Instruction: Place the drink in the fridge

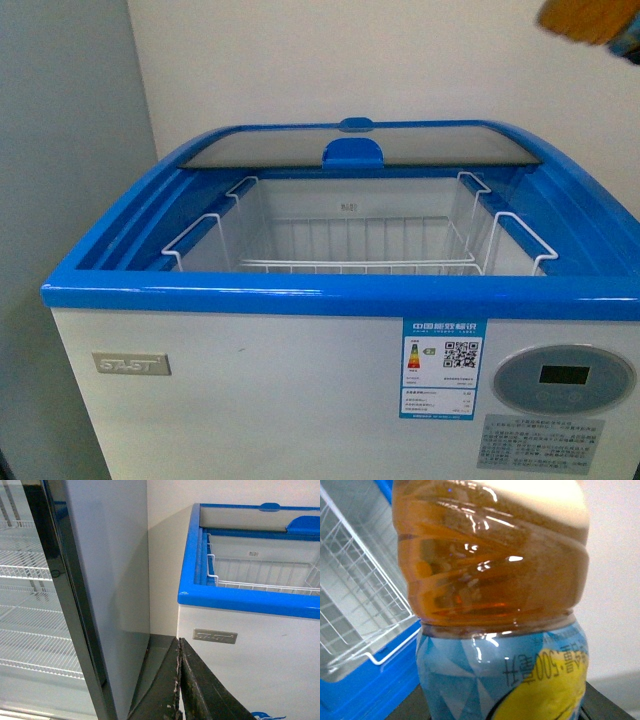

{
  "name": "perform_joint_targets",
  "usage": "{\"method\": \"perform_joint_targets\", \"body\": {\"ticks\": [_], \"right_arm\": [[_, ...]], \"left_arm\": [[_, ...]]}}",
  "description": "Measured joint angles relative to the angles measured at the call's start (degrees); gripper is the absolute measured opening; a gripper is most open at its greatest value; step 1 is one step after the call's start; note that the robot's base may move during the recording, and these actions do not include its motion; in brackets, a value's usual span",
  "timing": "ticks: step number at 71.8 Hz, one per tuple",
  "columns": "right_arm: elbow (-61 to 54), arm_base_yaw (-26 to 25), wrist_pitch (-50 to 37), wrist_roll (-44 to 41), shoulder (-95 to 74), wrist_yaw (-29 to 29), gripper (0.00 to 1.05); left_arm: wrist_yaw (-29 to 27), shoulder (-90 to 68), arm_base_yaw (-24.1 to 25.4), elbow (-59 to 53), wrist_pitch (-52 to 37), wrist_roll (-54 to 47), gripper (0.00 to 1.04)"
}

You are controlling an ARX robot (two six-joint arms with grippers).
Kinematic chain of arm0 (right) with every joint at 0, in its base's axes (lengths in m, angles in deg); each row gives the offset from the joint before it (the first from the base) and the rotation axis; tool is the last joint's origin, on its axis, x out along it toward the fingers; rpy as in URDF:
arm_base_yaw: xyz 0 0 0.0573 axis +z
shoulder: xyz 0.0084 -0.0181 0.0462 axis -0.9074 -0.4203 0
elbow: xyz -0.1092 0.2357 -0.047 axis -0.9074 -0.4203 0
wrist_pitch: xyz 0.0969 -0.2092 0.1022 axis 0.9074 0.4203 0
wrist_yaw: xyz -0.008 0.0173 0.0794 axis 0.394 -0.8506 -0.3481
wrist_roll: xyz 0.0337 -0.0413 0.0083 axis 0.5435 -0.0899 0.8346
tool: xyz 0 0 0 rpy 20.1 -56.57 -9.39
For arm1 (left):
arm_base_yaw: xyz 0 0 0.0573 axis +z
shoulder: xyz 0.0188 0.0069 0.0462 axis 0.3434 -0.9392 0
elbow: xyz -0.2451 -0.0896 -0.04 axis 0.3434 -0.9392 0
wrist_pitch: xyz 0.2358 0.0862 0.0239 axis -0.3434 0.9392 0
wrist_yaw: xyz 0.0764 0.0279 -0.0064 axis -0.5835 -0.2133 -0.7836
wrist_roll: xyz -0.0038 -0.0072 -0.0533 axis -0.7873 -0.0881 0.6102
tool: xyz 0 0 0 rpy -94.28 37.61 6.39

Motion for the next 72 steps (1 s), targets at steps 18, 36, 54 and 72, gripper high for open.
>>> {"method": "perform_joint_targets", "body": {"ticks": [18, 36, 54, 72], "right_arm": [[11.9, 10.2, 1.9, -12.9, -16.1, 4.8, 0.39], [19.2, 15.5, -3.3, -14.2, -28.6, 9.6, 0.39], [29.0, 18.0, -7.0, -14.3, -41.1, 12.2, 0.39], [31.6, 17.8, -10.3, -15.9, -48.0, 11.9, 0.39]], "left_arm": [[0.0, 4.5, 0.0, -2.1, 2.6, 0.0, 0.03], [0.0, 8.0, 0.0, -3.0, 5.0, 0.0, 0.03], [0.0, 12.5, 0.0, -4.8, 6.9, 0.0, 0.03], [0.0, 23.2, 0.0, -4.7, 18.3, 0.0, 0.03]]}}
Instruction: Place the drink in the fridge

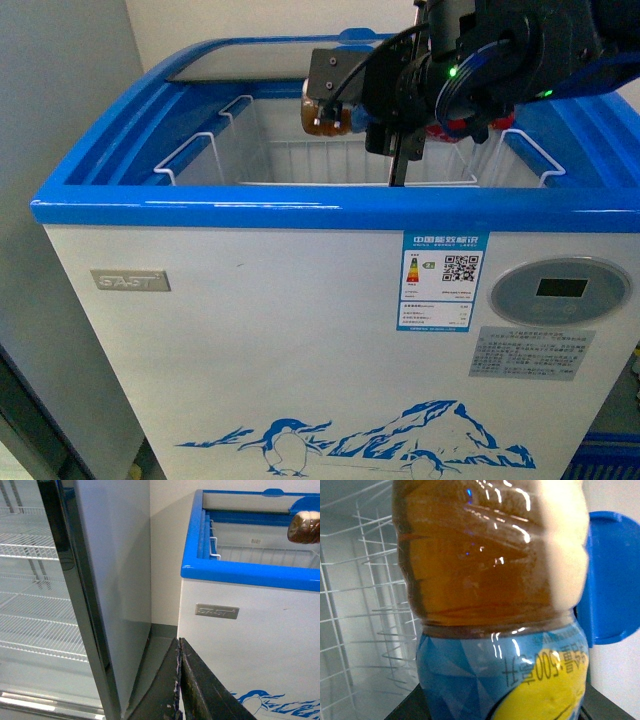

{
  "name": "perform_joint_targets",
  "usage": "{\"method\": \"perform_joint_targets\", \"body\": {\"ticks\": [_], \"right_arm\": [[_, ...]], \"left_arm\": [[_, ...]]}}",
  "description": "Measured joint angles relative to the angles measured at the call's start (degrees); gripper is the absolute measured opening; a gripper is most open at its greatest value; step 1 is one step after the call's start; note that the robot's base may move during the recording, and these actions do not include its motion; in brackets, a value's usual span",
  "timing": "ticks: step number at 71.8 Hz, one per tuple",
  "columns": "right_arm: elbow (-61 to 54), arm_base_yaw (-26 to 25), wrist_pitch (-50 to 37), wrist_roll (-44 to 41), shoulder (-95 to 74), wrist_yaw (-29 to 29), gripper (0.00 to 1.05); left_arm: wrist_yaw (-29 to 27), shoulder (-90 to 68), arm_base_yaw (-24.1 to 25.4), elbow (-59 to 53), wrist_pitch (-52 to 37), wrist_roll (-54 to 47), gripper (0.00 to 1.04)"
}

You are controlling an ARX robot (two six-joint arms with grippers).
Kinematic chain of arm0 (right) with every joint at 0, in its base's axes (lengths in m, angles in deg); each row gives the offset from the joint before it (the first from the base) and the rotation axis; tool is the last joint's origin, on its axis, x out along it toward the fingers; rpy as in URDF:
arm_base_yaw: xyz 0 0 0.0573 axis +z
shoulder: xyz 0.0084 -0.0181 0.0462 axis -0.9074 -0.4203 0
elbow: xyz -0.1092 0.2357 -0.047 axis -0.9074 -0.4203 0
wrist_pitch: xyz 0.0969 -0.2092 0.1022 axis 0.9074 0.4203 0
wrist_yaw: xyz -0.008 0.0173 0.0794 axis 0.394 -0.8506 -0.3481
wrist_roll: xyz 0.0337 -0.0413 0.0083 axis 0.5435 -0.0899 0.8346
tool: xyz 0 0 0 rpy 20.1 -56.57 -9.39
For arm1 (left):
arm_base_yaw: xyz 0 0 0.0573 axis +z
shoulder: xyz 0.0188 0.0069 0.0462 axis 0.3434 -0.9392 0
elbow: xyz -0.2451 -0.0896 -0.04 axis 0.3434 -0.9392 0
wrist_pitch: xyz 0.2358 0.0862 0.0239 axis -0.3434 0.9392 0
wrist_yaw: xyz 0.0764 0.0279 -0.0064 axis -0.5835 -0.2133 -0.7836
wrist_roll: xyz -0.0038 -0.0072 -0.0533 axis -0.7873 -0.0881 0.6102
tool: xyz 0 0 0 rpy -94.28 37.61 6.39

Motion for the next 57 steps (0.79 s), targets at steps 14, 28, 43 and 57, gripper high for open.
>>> {"method": "perform_joint_targets", "body": {"ticks": [14, 28, 43, 57], "right_arm": [[7.0, -0.8, 0.2, -0.7, -6.1, 0.6, 0.39], [8.5, -0.8, 3.2, -0.2, -8.5, 0.1, 0.39], [8.3, -0.3, 3.2, 0.9, -11.9, 0.4, 0.39], [9.3, 0.0, 5.0, 4.8, -12.8, 0.5, 0.39]], "left_arm": [[0.0, 0.5, 0.0, 0.0, 0.3, 0.0, 0.03], [0.0, 0.5, 0.0, 0.0, 0.3, 0.0, 0.03], [0.0, 0.5, 0.0, 0.0, 0.3, 0.0, 0.03], [0.0, 0.5, 0.0, 0.0, 0.3, 0.0, 0.03]]}}
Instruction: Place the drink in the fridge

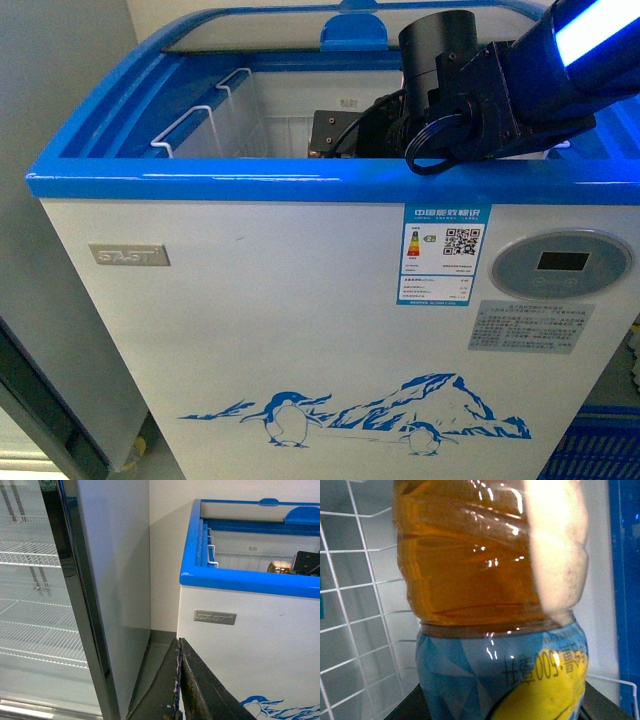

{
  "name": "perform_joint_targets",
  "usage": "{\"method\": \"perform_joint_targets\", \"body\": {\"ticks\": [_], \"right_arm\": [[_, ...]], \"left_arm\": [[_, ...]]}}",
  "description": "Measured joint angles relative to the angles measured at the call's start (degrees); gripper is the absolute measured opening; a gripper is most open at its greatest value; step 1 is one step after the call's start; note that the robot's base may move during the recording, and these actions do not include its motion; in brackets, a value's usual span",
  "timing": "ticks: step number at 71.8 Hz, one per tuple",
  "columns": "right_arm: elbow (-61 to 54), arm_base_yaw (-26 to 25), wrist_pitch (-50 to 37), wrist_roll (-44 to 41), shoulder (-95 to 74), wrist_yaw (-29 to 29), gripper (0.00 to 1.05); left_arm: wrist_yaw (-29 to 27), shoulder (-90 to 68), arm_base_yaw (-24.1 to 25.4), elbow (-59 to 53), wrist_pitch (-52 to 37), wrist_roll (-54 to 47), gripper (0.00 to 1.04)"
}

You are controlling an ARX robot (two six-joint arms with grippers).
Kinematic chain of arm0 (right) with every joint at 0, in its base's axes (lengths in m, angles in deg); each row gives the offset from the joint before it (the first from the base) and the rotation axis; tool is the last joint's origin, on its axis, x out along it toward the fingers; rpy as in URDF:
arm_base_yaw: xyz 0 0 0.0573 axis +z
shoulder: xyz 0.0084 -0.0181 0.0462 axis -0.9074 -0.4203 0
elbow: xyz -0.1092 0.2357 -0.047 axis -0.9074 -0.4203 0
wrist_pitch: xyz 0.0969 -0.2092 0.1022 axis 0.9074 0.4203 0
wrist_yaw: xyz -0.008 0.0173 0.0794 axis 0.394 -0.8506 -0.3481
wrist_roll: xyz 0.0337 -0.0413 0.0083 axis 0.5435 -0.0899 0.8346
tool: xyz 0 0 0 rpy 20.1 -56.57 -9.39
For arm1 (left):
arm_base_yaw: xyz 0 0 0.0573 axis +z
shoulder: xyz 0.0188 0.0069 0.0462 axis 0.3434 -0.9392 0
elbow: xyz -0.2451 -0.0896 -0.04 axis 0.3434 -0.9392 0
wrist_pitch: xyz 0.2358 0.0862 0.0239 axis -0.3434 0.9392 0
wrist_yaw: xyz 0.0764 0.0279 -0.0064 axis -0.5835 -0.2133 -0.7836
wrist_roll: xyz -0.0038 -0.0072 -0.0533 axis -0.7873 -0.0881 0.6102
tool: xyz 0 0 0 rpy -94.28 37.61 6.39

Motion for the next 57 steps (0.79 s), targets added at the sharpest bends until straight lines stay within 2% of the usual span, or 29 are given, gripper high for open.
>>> {"method": "perform_joint_targets", "body": {"ticks": [7, 12, 29, 40, 57], "right_arm": [[0.0, 0.2, 1.7, 1.2, 0.0, -0.3, 0.40], [0.0, 0.2, 2.9, 2.2, 0.2, -0.8, 0.58], [-3.0, 0.8, 1.9, 4.4, 3.5, -1.4, 0.98], [-7.2, 1.2, -0.3, 5.7, 8.8, -1.5, 0.98], [-19.2, 0.8, -6.5, 12.8, 24.3, 0.8, 0.98]], "left_arm": [[0.0, 0.0, 0.0, 0.0, 0.0, 0.0, 0.03], [0.0, 0.0, 0.0, 0.0, 0.0, 0.0, 0.03], [0.0, 0.0, 0.0, 0.0, 0.0, 0.0, 0.03], [0.0, 0.0, 0.0, 0.0, 0.0, 0.0, 0.03], [0.0, 0.0, 0.0, 0.0, 0.0, 0.0, 0.03]]}}
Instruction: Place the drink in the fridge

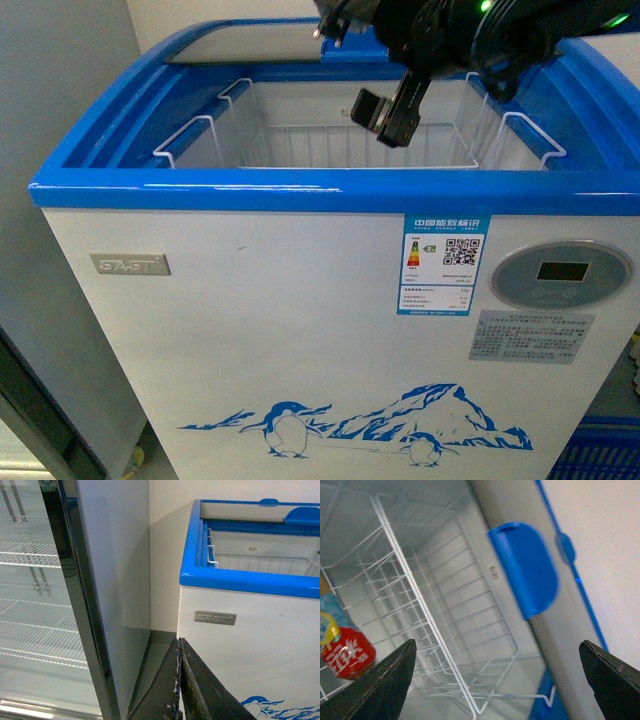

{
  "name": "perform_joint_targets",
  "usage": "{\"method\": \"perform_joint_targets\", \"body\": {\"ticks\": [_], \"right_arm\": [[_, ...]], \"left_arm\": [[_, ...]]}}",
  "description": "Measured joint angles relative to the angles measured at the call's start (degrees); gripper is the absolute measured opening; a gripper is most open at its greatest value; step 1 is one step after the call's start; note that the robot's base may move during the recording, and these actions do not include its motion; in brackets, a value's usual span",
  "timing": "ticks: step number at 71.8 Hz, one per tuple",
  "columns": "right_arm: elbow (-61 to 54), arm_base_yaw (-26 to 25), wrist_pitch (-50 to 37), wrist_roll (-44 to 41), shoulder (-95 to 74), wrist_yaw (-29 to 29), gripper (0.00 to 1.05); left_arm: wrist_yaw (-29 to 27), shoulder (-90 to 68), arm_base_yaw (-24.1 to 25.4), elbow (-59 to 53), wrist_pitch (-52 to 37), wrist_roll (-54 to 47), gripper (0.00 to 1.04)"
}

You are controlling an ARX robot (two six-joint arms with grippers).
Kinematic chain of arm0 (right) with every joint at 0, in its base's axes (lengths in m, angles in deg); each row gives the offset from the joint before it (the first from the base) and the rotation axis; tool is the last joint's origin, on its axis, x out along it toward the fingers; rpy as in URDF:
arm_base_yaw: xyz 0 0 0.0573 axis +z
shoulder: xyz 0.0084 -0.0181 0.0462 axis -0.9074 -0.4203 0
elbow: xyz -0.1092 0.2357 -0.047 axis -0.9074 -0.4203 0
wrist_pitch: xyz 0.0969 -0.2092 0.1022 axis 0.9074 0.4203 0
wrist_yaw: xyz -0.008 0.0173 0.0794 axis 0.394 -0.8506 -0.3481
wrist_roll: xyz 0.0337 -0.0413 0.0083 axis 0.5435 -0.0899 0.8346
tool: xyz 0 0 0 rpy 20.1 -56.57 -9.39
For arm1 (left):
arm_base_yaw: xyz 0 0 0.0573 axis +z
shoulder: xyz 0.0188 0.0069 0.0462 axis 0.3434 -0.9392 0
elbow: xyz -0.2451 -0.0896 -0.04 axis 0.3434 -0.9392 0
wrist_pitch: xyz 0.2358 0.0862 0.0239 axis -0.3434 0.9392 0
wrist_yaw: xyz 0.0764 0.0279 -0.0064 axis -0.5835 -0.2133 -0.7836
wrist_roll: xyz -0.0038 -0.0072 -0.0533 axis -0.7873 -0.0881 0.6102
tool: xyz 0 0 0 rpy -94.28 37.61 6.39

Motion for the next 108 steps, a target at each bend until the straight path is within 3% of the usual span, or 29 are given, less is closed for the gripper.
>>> {"method": "perform_joint_targets", "body": {"ticks": [17, 30, 42, 47, 54, 58, 66, 87, 98, 102, 108], "right_arm": [[-10.3, -4.3, -1.6, 14.9, 17.4, 8.2, 0.98], [-23.9, -7.9, 7.5, 33.9, 38.7, 15.8, 0.98], [-38.9, -3.5, 21.2, 47.3, 63.4, 20.5, 0.98], [-44.0, 3.0, 27.5, 50.4, 74.5, 27.8, 0.98], [-50.5, 12.3, 27.0, 53.4, 86.3, 29.9, 0.85], [-55.9, 14.8, 25.4, 54.3, 93.6, 27.4, 0.73], [-62.6, 9.8, 24.1, 55.3, 99.0, 22.4, 0.52], [-72.5, -2.3, 21.9, 55.6, 106.0, 10.3, 0.03], [-76.3, -6.7, 21.2, 55.7, 108.5, 6.0, 0.03], [-77.4, -10.9, 21.2, 55.8, 109.5, -0.1, 0.03], [-78.7, -15.6, 20.8, 55.8, 110.9, -2.2, 0.03]], "left_arm": [[0.0, 0.0, 0.0, 0.0, 0.0, 0.0, 0.03], [0.0, 0.0, 0.0, 0.0, 0.0, 0.0, 0.03], [0.0, 0.0, 0.0, 0.0, 0.0, 0.0, 0.35], [0.0, 0.0, 0.0, 0.0, 0.0, 0.0, 0.49], [0.0, 0.0, 0.0, 0.0, 0.0, 0.0, 0.65], [0.0, 0.0, 0.0, 0.0, 0.0, 0.0, 0.78], [0.0, 0.0, 0.0, 0.0, 0.0, 0.0, 0.98], [0.0, 0.1, 0.0, 0.0, 0.0, 0.0, 0.97], [0.0, 0.1, 0.0, 0.0, 0.0, 0.0, 0.97], [0.0, 0.1, 0.0, 0.0, 0.0, 0.0, 0.97], [0.0, 0.1, 0.0, 0.0, 0.0, 0.0, 0.97]]}}
